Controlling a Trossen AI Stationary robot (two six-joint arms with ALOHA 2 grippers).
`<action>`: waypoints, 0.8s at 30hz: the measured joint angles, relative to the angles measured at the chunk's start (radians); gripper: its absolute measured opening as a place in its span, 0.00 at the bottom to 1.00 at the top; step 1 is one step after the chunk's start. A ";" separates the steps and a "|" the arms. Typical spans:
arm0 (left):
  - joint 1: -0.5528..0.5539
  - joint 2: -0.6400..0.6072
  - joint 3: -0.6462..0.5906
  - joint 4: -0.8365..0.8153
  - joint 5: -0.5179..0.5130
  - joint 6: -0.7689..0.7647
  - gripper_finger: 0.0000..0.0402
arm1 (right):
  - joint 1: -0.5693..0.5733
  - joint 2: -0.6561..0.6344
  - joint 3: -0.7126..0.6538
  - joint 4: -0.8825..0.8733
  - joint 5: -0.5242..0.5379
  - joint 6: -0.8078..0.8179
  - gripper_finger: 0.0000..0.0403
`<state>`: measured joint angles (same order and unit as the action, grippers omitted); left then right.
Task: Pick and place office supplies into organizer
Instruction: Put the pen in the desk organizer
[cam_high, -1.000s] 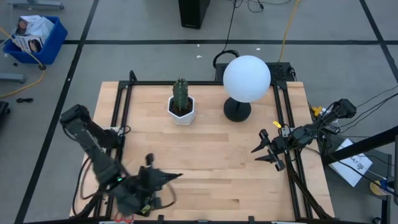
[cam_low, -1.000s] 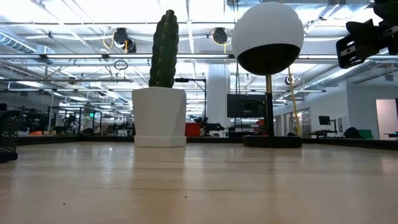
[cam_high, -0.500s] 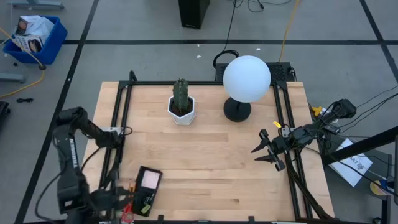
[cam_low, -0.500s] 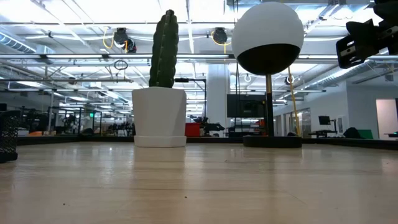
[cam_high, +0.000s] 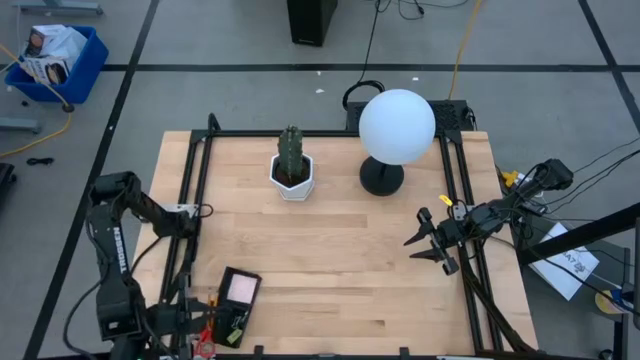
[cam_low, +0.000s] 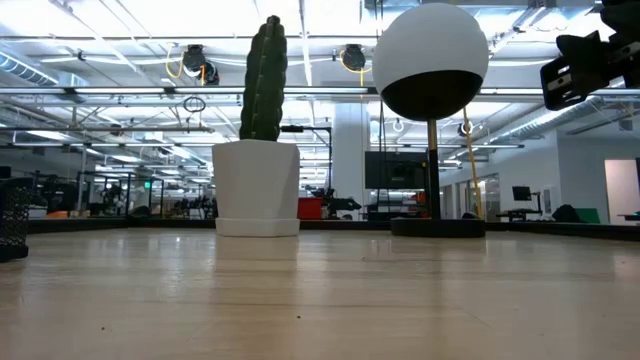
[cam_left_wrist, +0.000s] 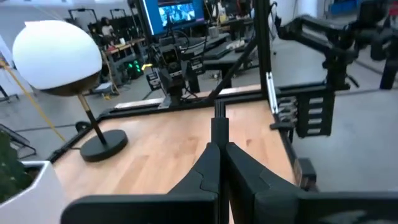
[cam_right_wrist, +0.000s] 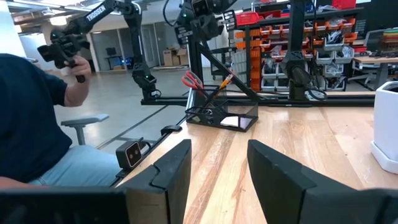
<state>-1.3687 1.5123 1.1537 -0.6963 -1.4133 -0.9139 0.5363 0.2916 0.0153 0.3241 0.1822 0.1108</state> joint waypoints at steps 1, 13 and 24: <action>0.007 -0.010 0.000 -0.001 0.006 0.017 0.02 | 0.000 0.000 0.000 0.000 0.000 0.000 0.38; 0.111 -0.040 0.000 0.606 0.320 0.612 0.02 | 0.000 0.000 0.000 0.000 0.000 0.000 0.38; 0.184 -0.041 0.001 0.922 0.767 1.068 0.02 | 0.000 0.000 0.000 0.000 0.000 0.000 0.38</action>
<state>-1.1847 1.4713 1.1545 0.2256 -0.6464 0.1541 0.5365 0.2914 0.0154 0.3239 0.1822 0.1111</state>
